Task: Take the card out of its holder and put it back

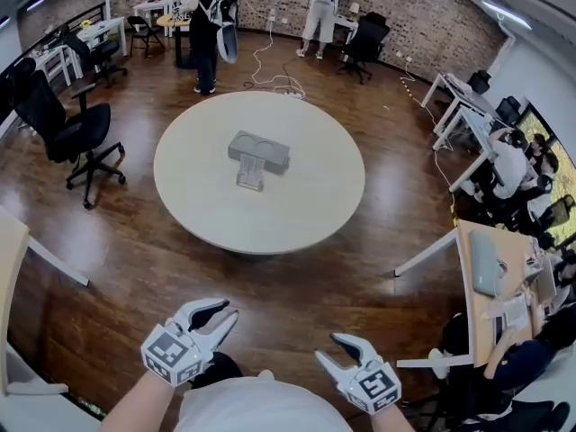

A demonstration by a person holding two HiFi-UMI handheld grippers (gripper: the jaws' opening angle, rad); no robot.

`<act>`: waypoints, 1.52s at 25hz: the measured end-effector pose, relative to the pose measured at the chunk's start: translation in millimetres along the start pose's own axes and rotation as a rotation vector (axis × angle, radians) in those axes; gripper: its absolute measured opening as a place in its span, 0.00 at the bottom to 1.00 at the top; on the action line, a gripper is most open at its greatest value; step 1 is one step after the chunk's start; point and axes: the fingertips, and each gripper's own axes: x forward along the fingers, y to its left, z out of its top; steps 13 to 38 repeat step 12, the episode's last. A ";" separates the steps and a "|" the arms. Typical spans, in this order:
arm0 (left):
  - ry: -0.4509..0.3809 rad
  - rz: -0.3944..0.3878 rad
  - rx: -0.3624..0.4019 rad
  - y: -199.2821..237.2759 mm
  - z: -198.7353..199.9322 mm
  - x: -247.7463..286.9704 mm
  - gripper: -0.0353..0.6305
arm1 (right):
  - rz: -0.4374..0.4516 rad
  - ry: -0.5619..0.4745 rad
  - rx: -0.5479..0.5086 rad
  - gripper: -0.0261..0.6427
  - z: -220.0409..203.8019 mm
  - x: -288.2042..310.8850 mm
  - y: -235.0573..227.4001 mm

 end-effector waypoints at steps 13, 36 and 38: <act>0.024 0.075 0.022 -58.1 -12.3 -12.1 0.21 | 0.039 -0.090 -0.047 0.30 -19.3 -53.0 -11.2; 0.024 0.075 0.022 -58.1 -12.3 -12.1 0.21 | 0.039 -0.090 -0.047 0.30 -19.3 -53.0 -11.2; 0.024 0.075 0.022 -58.1 -12.3 -12.1 0.21 | 0.039 -0.090 -0.047 0.30 -19.3 -53.0 -11.2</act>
